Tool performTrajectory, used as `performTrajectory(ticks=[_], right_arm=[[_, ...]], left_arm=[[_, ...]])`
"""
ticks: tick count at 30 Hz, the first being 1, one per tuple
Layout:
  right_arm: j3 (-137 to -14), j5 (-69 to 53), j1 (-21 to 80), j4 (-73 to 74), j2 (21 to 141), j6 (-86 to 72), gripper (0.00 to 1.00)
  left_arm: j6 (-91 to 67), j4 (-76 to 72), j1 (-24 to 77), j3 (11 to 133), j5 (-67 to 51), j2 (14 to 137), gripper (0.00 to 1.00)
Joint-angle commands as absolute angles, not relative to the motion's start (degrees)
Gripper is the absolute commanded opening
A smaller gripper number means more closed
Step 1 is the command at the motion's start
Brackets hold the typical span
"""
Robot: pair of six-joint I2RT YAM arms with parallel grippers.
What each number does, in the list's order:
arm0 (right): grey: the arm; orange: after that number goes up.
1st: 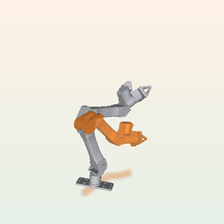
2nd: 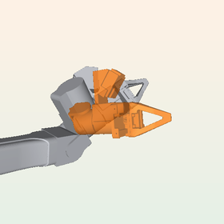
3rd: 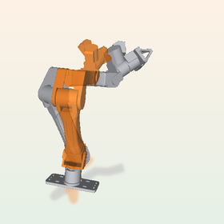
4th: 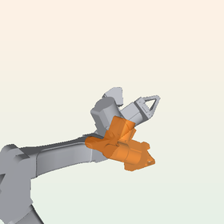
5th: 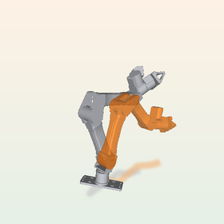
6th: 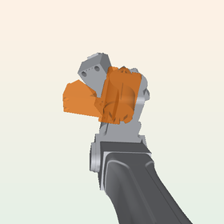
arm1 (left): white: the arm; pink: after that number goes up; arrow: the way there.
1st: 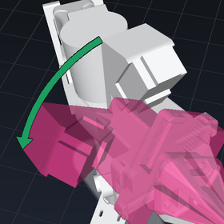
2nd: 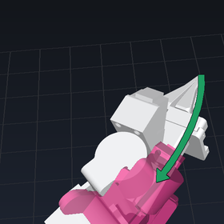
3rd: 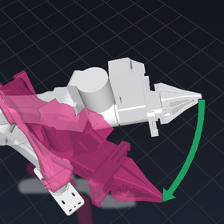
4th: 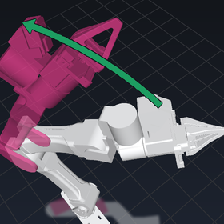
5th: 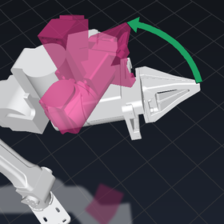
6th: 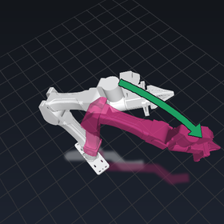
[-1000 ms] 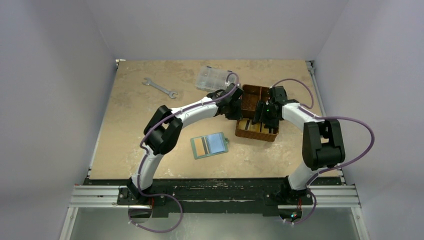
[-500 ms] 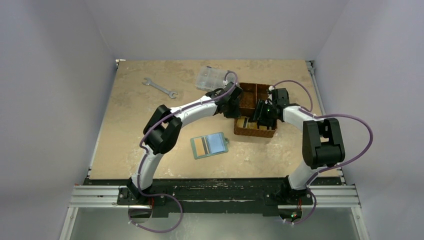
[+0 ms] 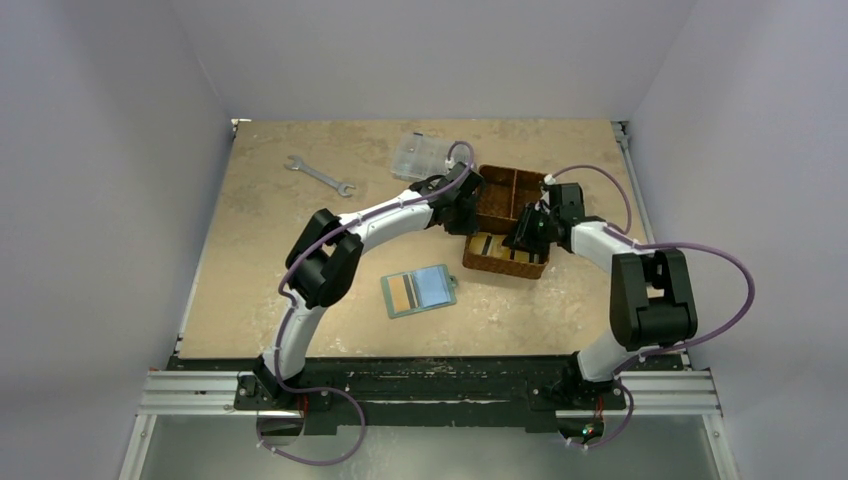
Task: Put the credit cards into the card holder
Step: Pick up the credit card from the storage box.
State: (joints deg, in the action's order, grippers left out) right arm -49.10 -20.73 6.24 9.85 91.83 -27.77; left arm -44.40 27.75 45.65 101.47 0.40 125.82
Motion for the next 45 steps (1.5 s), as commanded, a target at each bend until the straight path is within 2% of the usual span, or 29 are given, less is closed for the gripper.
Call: performTrajectory(ticks=[1, 10, 18, 28, 41, 45], right_arm=[[-48.48, -29.64, 8.06, 5.17, 89.09, -31.11, 0.28], [-48.62, -30.43, 8.02, 4.20, 91.02, -31.63, 0.26], [-49.34, -30.61, 8.08, 3.58, 93.76, -31.66, 0.29], [-52.06, -18.22, 7.98, 17.43, 89.62, -26.17, 0.59], [-53.07, -22.26, 7.98, 12.25, 99.39, -31.11, 0.63], [-53.78, -18.11, 7.98, 14.18, 100.62, -31.81, 0.65]], left_arm=[[-45.15, 26.82, 47.59, 101.67, -5.36, 127.00, 0.00], [-44.93, 26.40, 47.55, 101.44, -5.79, 127.00, 0.00], [-45.00, 26.35, 47.51, 101.47, -6.24, 127.17, 0.00], [-46.36, 25.78, 46.65, 100.06, -7.00, 127.35, 0.00], [-46.68, 24.10, 46.51, 99.59, -8.92, 127.65, 0.00], [-46.93, 23.90, 46.42, 99.42, -9.39, 127.88, 0.00]])
